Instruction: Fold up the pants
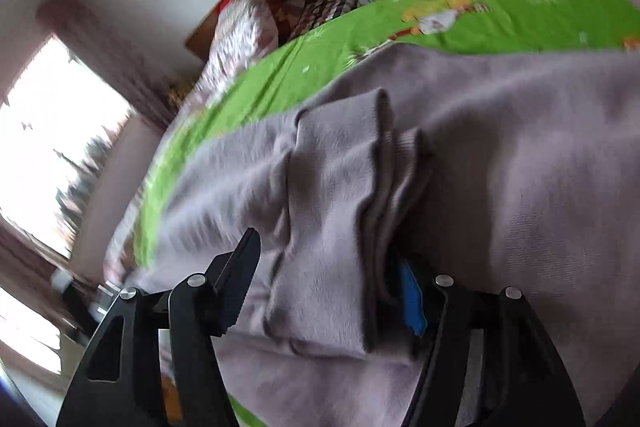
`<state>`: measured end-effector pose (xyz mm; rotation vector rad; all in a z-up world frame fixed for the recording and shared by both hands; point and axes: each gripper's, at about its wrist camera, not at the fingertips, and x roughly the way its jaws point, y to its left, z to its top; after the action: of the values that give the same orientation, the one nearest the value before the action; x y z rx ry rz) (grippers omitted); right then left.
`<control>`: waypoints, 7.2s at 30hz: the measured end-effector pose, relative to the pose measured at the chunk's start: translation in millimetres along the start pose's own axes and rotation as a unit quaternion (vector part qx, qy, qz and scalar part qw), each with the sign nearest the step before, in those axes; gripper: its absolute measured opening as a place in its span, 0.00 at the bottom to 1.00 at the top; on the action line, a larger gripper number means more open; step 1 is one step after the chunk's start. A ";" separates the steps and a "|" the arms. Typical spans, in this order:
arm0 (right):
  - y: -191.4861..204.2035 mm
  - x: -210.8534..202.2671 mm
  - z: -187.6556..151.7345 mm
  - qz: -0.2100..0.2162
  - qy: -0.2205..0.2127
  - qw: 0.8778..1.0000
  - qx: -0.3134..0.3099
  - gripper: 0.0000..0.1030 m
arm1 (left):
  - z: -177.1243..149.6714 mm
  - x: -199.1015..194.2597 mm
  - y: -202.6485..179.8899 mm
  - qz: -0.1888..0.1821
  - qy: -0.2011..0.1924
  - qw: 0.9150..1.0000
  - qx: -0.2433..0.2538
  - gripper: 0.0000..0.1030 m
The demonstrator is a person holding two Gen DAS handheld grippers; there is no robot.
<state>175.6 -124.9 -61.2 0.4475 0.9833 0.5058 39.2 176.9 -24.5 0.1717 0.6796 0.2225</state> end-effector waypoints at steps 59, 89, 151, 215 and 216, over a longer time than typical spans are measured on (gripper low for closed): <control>109.3 18.5 -69.3 -0.138 -0.019 0.944 -0.298 0.46 | 33.6 -22.1 79.2 -0.127 -0.042 0.990 -0.042 0.98; 133.7 71.1 65.5 0.122 0.098 0.979 -0.132 0.75 | 10.2 28.0 -37.5 -0.080 0.016 0.995 0.063 0.99; -131.4 -257.1 -118.2 -0.039 -0.188 0.970 0.148 0.88 | 81.0 7.4 -129.9 -0.168 -0.001 0.982 0.086 0.99; 157.7 -19.1 -119.7 -0.222 -0.127 0.853 -0.456 0.31 | 71.4 43.5 -17.9 -0.556 0.159 0.788 -0.213 0.98; 159.1 -20.8 -123.2 -0.228 -0.135 0.847 -0.460 0.31 | 76.3 43.8 -29.9 -0.561 0.172 0.785 -0.199 0.98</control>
<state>27.6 5.6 -16.2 -0.5676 0.4504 0.4064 125.3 153.0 0.8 -0.7086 0.9757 -0.7818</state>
